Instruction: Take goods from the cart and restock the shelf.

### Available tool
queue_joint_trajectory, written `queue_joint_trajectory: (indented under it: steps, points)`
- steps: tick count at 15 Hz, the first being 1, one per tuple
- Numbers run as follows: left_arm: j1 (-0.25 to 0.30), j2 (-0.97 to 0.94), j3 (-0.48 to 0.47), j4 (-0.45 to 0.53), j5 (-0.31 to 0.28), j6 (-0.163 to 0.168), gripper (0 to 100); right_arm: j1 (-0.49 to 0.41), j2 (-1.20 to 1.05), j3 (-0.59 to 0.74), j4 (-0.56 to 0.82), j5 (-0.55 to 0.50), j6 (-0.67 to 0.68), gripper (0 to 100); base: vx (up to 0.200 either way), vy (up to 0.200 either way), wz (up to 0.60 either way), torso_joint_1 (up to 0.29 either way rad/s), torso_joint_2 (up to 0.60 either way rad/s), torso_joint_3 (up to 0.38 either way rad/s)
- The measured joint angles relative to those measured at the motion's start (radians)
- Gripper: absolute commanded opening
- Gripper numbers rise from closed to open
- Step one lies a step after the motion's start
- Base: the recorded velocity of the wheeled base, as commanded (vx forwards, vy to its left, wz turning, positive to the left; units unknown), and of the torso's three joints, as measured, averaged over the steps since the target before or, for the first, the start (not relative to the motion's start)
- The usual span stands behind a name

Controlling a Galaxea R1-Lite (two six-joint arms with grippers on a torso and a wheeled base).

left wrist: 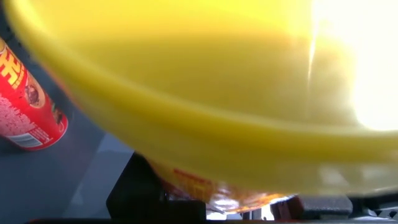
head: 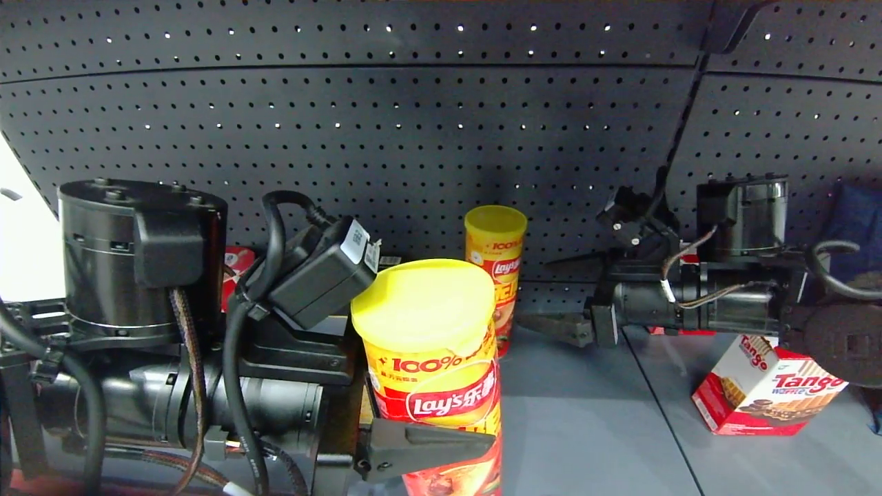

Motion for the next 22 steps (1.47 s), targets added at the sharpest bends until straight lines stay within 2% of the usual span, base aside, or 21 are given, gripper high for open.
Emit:
queue_joint_trajectory:
  steps: [5,13,22]
  points:
    - [0.002,-0.022,0.041,0.001,0.0,0.0,0,-0.011,0.105,-0.09,-0.006,0.07,-0.009,100,0.0,0.0,0.0,0.0,0.0,0.0]
    - [0.004,-0.029,0.049,0.0,-0.003,0.0,0,-0.036,0.26,-0.202,-0.031,0.191,-0.04,100,0.0,0.0,0.0,0.0,0.0,0.0]
    - [0.009,-0.031,0.052,0.001,-0.003,-0.001,0,-0.023,0.371,-0.309,-0.033,0.226,-0.039,100,0.0,0.0,0.0,0.0,0.0,0.0]
